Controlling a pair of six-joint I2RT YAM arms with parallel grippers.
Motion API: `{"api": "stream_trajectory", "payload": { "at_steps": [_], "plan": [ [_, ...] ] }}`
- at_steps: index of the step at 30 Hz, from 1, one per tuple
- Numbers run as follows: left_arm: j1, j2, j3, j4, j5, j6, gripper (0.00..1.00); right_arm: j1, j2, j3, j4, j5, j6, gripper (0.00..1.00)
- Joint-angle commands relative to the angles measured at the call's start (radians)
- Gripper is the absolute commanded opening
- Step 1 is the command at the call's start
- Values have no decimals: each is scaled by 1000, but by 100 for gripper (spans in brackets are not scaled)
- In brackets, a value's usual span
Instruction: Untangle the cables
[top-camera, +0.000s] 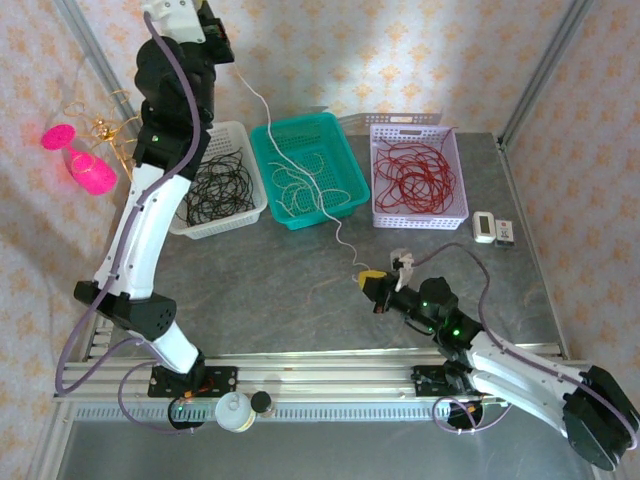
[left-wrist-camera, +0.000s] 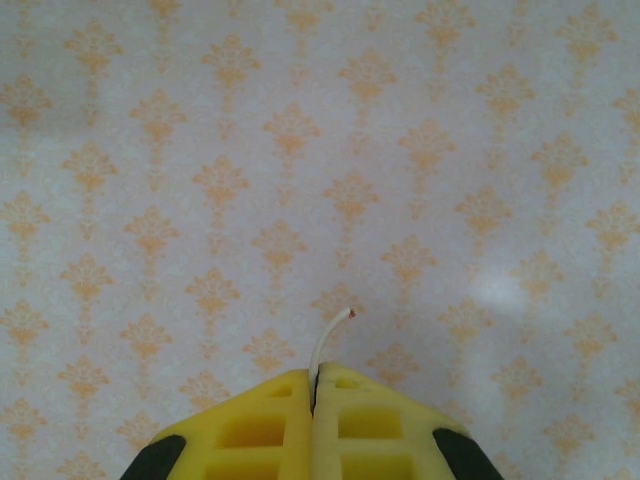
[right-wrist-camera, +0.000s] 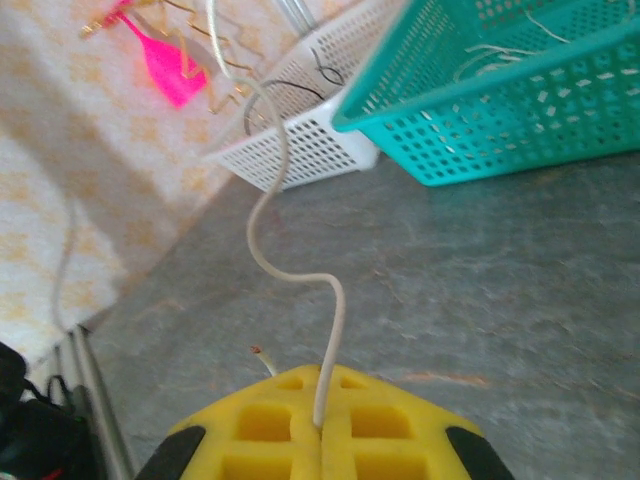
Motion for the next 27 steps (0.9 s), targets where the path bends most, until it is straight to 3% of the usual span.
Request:
{"api": "stream_trajectory", "payload": {
  "at_steps": [1,13,27],
  "plan": [
    [18,23,71,5,58,-37,0,15,-17,37,-193,73,-41,0],
    [127,77,187,2,119,-99,0,223,105,101,-320,332,18,0],
    [179,123,268,-19,183,-152,0,263,19,56,-415,392,88,0]
  ]
}}
